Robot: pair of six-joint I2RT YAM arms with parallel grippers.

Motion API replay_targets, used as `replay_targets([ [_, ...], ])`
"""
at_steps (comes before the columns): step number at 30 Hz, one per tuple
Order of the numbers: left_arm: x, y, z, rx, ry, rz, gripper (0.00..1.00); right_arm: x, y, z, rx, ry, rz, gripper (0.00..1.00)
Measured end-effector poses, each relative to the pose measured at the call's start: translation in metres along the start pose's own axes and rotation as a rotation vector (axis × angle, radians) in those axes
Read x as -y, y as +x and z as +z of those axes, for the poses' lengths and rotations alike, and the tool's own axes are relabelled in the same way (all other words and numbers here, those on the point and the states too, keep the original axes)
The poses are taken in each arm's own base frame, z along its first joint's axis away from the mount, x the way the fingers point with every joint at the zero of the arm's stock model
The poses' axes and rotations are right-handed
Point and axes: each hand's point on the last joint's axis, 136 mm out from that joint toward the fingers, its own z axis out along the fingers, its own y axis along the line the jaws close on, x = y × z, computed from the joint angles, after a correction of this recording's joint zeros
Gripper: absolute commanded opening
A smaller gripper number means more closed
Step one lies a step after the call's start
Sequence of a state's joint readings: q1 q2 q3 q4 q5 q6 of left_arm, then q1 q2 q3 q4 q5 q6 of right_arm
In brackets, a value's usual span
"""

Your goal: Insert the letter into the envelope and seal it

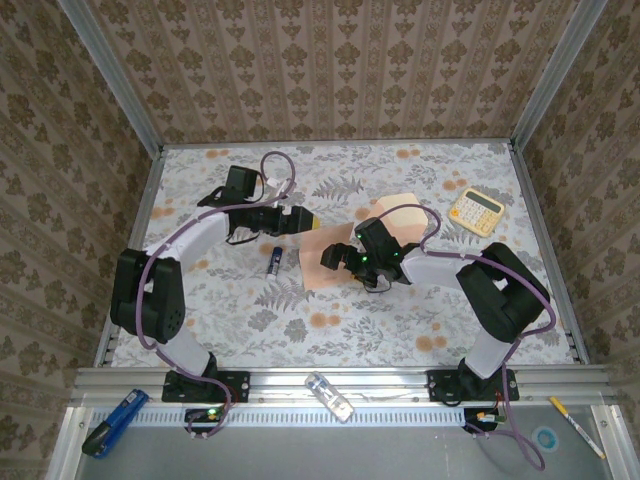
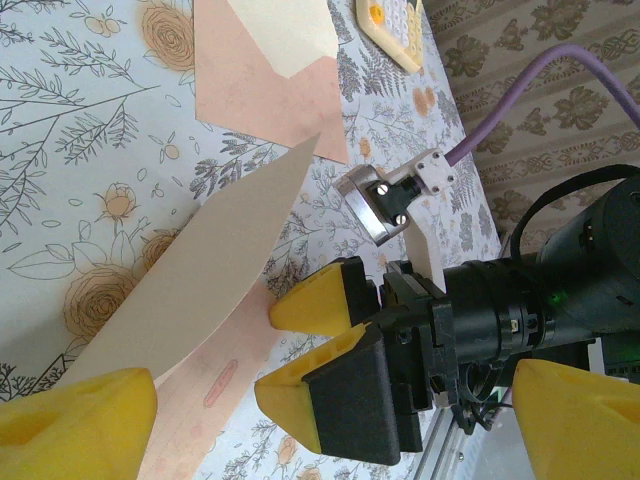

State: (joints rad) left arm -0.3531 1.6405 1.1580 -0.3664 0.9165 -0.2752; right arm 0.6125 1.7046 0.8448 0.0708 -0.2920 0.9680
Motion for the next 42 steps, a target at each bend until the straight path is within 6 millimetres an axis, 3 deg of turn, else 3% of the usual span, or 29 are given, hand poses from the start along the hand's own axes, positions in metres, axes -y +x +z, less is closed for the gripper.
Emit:
replay_targets([
  [30, 0.002, 0.014, 0.0, -0.061, -0.013, 0.045, 0.93, 0.003, -0.002, -0.002, -0.005, 0.046, -0.014, 1.0],
  [35, -0.016, 0.007, -0.005, -0.051, -0.151, 0.071, 0.93, 0.003, -0.002, -0.001, -0.005, 0.046, -0.014, 1.0],
  [42, -0.073, -0.024, -0.007, -0.042, -0.4, 0.047, 0.94, 0.003, -0.002, -0.001, -0.005, 0.047, -0.014, 1.0],
])
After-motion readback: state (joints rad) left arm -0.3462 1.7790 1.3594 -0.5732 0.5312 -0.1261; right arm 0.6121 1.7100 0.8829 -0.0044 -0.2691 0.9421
